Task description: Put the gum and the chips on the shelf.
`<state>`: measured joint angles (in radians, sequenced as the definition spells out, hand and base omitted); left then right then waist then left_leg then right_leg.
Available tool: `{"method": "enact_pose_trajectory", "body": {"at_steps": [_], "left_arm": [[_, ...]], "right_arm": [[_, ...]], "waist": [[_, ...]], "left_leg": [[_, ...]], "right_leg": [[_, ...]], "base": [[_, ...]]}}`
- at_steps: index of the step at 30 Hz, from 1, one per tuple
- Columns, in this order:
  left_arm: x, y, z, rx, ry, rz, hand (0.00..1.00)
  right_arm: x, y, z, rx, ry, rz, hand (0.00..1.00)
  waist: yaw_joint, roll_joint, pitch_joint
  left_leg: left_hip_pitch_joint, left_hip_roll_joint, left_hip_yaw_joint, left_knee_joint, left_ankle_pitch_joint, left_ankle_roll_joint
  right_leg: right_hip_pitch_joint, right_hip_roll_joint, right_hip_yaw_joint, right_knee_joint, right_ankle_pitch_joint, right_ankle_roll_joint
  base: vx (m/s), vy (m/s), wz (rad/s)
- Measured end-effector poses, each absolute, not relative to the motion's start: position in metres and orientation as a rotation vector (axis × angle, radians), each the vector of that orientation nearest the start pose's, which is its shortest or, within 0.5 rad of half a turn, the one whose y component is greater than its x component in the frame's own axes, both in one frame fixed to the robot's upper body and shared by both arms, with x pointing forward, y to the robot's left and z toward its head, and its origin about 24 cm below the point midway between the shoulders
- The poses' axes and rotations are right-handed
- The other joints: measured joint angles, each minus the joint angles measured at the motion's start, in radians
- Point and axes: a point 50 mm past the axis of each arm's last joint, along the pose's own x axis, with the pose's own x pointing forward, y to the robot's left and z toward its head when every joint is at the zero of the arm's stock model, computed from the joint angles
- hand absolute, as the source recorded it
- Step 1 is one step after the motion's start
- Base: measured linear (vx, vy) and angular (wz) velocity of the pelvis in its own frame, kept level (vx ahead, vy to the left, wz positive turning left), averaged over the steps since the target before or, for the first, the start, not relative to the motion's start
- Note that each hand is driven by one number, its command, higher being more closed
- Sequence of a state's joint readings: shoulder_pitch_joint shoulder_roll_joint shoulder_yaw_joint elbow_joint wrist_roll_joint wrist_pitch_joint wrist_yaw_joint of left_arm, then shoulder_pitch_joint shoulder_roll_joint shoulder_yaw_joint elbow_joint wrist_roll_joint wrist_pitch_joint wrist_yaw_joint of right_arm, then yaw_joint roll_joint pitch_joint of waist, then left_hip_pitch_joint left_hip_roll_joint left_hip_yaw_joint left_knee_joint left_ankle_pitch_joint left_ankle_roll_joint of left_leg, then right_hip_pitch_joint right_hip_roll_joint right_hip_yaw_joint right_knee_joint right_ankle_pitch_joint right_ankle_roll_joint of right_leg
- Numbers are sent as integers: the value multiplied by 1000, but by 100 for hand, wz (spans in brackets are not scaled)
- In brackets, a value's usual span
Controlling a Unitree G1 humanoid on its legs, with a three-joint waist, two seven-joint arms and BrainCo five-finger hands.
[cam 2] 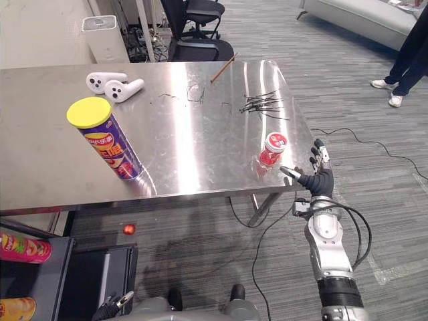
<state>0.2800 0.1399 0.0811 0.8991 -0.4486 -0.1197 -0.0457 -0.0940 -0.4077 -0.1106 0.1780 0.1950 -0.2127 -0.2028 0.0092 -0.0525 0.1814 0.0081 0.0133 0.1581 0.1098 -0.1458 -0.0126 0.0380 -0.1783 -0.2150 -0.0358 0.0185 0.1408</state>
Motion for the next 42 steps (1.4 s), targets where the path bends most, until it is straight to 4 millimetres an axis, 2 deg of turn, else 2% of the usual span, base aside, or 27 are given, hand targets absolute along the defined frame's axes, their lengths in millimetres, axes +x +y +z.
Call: {"method": "enact_pose_trajectory", "body": {"at_steps": [13,21,40,41,42], "left_arm": [[60,224,-149,-308,942,420,0],[61,225,-149,-308,935,423,0],[62,225,-148,-306,929,422,0],[62,225,-148,-306,929,422,0],[62,225,-148,-306,928,422,0]], "right_arm": [[282,-261,93,-181,-247,-318,0],[288,-253,91,-184,-234,-287,0],[294,-251,99,-210,-263,-312,0],[294,-251,99,-210,-266,-316,100],[294,-251,100,-208,-269,-323,100]], "waist": [[22,-1,33],[27,-10,44],[54,-14,75],[53,-14,79],[53,-14,88]], "left_leg": [[-6,-14,-12,-25,30,8],[6,-22,-31,-72,73,7],[8,-28,-54,-73,74,7],[8,-28,-54,-73,75,7],[8,-29,-54,-72,75,8]], "right_leg": [[2,-3,-21,-15,24,-11],[-3,-8,-36,-13,25,-10],[5,-13,-53,-6,24,-11],[4,-14,-53,-4,23,-11],[2,-15,-53,1,22,-13]], "base": [[-19,-2,3],[-65,-14,7],[-8,-2,2],[-32,1,-1],[-47,4,0]]}}
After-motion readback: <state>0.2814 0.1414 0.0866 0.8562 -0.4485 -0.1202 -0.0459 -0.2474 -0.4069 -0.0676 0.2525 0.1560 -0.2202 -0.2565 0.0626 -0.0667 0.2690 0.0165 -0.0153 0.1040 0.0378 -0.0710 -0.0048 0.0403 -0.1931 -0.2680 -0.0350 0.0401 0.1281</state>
